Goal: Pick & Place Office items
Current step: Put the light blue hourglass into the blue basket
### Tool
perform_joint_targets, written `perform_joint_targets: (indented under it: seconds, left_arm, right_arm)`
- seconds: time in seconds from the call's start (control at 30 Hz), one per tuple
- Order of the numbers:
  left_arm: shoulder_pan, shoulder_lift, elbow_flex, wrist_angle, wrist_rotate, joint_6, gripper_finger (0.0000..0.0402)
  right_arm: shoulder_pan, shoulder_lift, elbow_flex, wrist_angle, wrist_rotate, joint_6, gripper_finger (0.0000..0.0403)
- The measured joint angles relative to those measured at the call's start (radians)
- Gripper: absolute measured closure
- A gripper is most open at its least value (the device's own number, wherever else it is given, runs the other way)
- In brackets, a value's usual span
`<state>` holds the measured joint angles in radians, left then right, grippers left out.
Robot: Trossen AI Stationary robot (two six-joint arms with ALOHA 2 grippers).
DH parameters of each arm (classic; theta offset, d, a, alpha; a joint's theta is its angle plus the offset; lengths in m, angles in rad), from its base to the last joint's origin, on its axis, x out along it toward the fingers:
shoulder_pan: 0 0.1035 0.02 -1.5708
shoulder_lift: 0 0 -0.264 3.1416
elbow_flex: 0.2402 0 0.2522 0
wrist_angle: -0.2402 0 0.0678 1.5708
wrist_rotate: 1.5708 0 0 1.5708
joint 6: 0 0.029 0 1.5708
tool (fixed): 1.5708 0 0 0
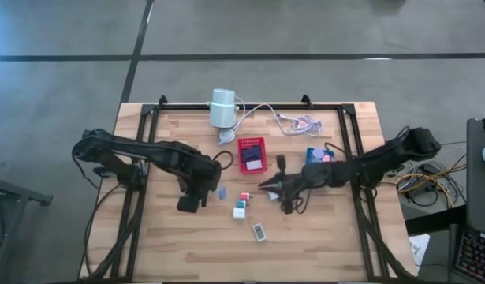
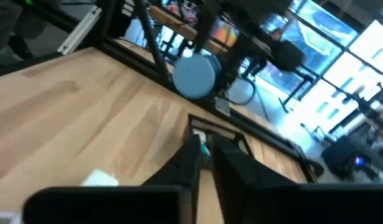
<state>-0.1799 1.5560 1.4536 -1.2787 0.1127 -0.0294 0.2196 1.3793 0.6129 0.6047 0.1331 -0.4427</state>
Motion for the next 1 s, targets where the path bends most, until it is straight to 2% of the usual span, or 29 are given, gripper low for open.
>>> perform_joint_targets:
  seconds: [0.27,0.47,0.6,0.77,1.0]
  left_arm:
    - [0.0,0.065,0.097,-0.047,0.01,0.047,0.0265]
    - [0.0,0.082,0.141,-0.046,0.056,0.052,0.0265]
    - [0.0,0.093,0.154,-0.043,0.077,0.052,0.0265]
    - [0.002,0.093,0.155,-0.042,0.082,0.064,0.0265]
    - [0.005,0.093,0.156,-0.008,0.082,0.09,0.0265]
  right_arm:
    - [0.074,0.111,0.209,-0.204,0.003,-0.093,0.0257]
    - [0.118,0.163,0.302,-0.236,0.192,-0.177,0.0166]
    - [0.118,0.191,0.351,-0.231,0.215,-0.182,0.012]
    - [0.114,0.211,0.369,-0.239,0.214,-0.173,0.0087]
    - [0.114,0.209,0.37,-0.215,0.207,-0.171,0.0074]
